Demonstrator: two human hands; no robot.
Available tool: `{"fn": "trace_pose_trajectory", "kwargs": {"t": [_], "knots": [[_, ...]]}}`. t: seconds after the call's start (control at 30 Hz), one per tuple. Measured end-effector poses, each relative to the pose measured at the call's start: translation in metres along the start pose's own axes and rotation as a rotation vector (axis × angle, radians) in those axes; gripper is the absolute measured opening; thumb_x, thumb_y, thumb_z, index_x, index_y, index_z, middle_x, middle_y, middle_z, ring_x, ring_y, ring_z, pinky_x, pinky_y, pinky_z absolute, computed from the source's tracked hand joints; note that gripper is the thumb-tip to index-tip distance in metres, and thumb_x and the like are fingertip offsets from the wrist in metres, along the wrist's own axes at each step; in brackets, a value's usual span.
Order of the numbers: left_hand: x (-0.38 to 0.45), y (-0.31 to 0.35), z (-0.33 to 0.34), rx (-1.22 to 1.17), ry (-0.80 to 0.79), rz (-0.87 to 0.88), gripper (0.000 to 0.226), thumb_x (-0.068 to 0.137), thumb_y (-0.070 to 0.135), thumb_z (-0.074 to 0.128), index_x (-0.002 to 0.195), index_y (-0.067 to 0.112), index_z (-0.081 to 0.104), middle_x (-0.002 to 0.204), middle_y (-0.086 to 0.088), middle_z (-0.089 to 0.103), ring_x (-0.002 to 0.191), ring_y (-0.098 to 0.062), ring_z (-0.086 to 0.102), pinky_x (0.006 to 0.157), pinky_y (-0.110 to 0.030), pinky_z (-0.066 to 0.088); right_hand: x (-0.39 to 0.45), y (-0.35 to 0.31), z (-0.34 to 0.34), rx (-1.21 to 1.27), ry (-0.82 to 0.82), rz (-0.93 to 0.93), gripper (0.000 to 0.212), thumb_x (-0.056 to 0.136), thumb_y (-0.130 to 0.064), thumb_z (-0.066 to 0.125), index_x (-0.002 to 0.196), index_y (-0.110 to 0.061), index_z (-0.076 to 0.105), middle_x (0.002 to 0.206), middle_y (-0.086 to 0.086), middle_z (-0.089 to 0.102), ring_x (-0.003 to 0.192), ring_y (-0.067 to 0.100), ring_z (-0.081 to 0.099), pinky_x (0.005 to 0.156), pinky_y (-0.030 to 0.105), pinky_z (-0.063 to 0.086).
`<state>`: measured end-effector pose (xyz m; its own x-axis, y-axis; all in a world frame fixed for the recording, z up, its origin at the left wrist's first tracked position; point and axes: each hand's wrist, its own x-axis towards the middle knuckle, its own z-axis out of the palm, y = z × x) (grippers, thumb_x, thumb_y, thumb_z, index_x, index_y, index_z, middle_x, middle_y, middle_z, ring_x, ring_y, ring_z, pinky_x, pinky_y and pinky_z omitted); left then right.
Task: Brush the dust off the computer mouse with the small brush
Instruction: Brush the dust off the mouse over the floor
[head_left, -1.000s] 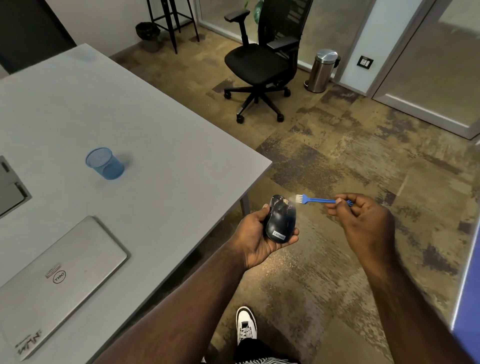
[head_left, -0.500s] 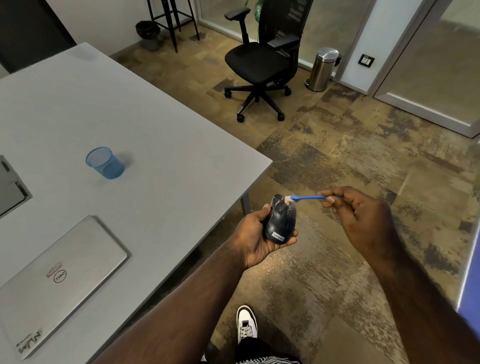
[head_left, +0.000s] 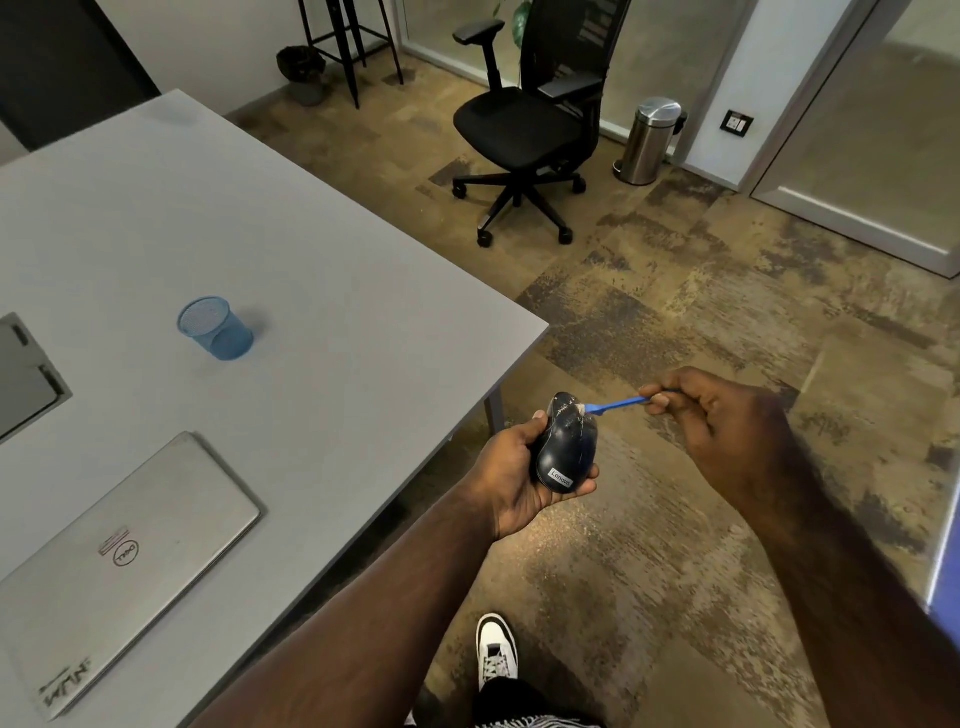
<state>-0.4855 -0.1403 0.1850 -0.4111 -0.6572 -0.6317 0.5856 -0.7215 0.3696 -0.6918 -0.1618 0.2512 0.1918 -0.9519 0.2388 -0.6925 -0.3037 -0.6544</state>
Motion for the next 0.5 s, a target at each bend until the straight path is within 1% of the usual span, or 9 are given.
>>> {"fn": "trace_pose_trajectory", "kwargs": {"t": [0.07, 0.13, 0.17, 0.23, 0.3, 0.33, 0.4, 0.43, 0.5], "knots": [[-0.0004, -0.0007, -0.0014, 0.006, 0.006, -0.003, 0.046, 0.101, 0.040, 0.033, 0.126, 0.006, 0.051, 0.115, -0.025, 0.059, 0.085, -0.035, 0.065, 0.066, -0.040, 0.061, 0.0004, 0.0001, -0.0023, 0.011, -0.010, 0.004, 0.021, 0.093, -0.018, 0.057, 0.104, -0.019, 0.075, 0.086, -0.007, 0.075, 0.074, -0.002, 0.068, 0.063, 0.003, 0.047], [-0.0007, -0.0019, -0.0020, 0.003, 0.005, -0.009, 0.044, 0.101, 0.039, 0.034, 0.126, 0.007, 0.051, 0.115, -0.025, 0.058, 0.086, -0.035, 0.065, 0.066, -0.040, 0.061, 0.0009, 0.0010, -0.0038, -0.008, 0.027, 0.015, 0.022, 0.094, -0.019, 0.056, 0.105, -0.019, 0.075, 0.085, -0.007, 0.074, 0.065, -0.007, 0.064, 0.058, 0.002, 0.045], [-0.0008, -0.0025, -0.0017, -0.001, 0.002, -0.010, 0.043, 0.101, 0.039, 0.034, 0.126, 0.008, 0.051, 0.114, -0.025, 0.059, 0.085, -0.035, 0.066, 0.066, -0.040, 0.061, 0.0010, 0.0012, -0.0042, -0.022, 0.038, 0.016, 0.021, 0.095, -0.018, 0.058, 0.106, -0.019, 0.075, 0.084, -0.007, 0.074, 0.065, -0.008, 0.063, 0.057, 0.002, 0.045], [-0.0003, -0.0030, -0.0011, -0.003, -0.001, -0.009, 0.042, 0.101, 0.039, 0.034, 0.123, 0.008, 0.053, 0.112, -0.025, 0.060, 0.083, -0.035, 0.067, 0.065, -0.040, 0.061, 0.0006, 0.0009, -0.0054, -0.026, 0.004, 0.002, 0.018, 0.095, -0.013, 0.061, 0.104, -0.018, 0.075, 0.084, -0.007, 0.074, 0.068, -0.007, 0.065, 0.060, 0.002, 0.045], [0.0004, -0.0031, -0.0011, 0.004, 0.011, -0.006, 0.042, 0.101, 0.039, 0.035, 0.122, 0.008, 0.054, 0.110, -0.024, 0.061, 0.081, -0.034, 0.067, 0.065, -0.040, 0.061, 0.0004, -0.0001, -0.0072, -0.005, -0.032, -0.014, 0.018, 0.093, -0.008, 0.062, 0.102, -0.017, 0.075, 0.082, -0.010, 0.073, 0.076, -0.012, 0.065, 0.062, -0.001, 0.042], [0.0004, -0.0032, -0.0013, 0.008, 0.013, -0.006, 0.042, 0.101, 0.039, 0.035, 0.123, 0.008, 0.053, 0.111, -0.024, 0.061, 0.081, -0.034, 0.067, 0.066, -0.040, 0.061, 0.0006, 0.0001, -0.0081, -0.003, -0.015, -0.022, 0.019, 0.093, -0.006, 0.063, 0.102, -0.017, 0.075, 0.081, -0.009, 0.073, 0.077, -0.015, 0.064, 0.061, -0.002, 0.042], [0.0003, -0.0036, -0.0011, 0.008, 0.009, -0.007, 0.042, 0.101, 0.039, 0.035, 0.125, 0.008, 0.051, 0.112, -0.024, 0.060, 0.083, -0.035, 0.067, 0.067, -0.041, 0.061, 0.0011, 0.0013, -0.0086, -0.015, 0.039, -0.029, 0.019, 0.094, -0.006, 0.063, 0.104, -0.015, 0.076, 0.081, -0.006, 0.073, 0.070, -0.016, 0.063, 0.060, -0.001, 0.043], [-0.0001, -0.0038, -0.0008, 0.003, 0.007, -0.009, 0.042, 0.101, 0.039, 0.035, 0.124, 0.009, 0.051, 0.113, -0.024, 0.060, 0.084, -0.035, 0.067, 0.067, -0.040, 0.061, 0.0007, 0.0017, -0.0082, -0.020, 0.040, -0.029, 0.019, 0.094, -0.006, 0.063, 0.105, -0.015, 0.076, 0.081, -0.006, 0.074, 0.069, -0.015, 0.063, 0.060, 0.000, 0.044], [-0.0004, -0.0043, 0.0003, -0.002, 0.011, -0.009, 0.041, 0.101, 0.039, 0.034, 0.121, 0.010, 0.053, 0.113, -0.024, 0.060, 0.085, -0.035, 0.066, 0.066, -0.040, 0.061, -0.0008, 0.0012, -0.0080, -0.012, -0.010, -0.043, 0.019, 0.093, -0.006, 0.064, 0.103, -0.018, 0.075, 0.081, -0.008, 0.073, 0.078, -0.014, 0.065, 0.062, -0.001, 0.045]]}}
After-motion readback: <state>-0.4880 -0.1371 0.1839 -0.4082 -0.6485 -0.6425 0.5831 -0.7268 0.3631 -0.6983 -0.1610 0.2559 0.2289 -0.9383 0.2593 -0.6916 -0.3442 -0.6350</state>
